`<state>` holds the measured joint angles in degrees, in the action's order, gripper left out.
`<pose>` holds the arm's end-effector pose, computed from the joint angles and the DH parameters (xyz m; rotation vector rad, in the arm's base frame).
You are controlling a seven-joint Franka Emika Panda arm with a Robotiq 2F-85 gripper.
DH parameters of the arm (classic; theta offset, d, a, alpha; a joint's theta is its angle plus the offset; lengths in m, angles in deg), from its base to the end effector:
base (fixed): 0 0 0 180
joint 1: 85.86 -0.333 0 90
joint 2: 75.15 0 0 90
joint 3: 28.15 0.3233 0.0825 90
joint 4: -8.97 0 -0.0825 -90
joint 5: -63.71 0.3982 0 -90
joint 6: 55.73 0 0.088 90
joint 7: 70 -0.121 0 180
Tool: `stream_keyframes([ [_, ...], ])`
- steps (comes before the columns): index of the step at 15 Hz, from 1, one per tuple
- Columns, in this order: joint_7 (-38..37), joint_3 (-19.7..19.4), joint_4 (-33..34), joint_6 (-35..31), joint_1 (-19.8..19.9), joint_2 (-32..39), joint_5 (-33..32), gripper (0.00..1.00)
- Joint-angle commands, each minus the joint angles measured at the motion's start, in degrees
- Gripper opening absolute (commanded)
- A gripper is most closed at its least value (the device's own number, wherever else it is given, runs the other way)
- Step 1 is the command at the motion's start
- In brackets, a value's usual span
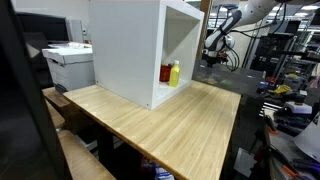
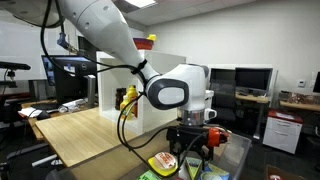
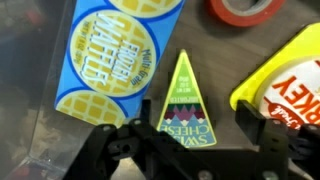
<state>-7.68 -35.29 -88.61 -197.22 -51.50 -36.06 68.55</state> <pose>0.5297 -0.4571 0.1888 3.0147 0.5032 0.0594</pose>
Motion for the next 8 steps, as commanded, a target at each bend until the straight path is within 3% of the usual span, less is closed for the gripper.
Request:
stream_keyframes([
  [1, -1.0, 0.0, -0.2, -0.1, 0.6, -0.1, -0.1, 0.86],
  [4, -1.1, -0.1, 0.0, -0.1, 0.7, 0.0, 0.0, 0.86],
  [5, -1.1, -0.1, -0.4, -0.3, 0.5, -0.2, -0.1, 0.77],
  [8, -1.2, -0.1, -0.4, -0.3, 0.5, -0.2, -0.1, 0.67],
])
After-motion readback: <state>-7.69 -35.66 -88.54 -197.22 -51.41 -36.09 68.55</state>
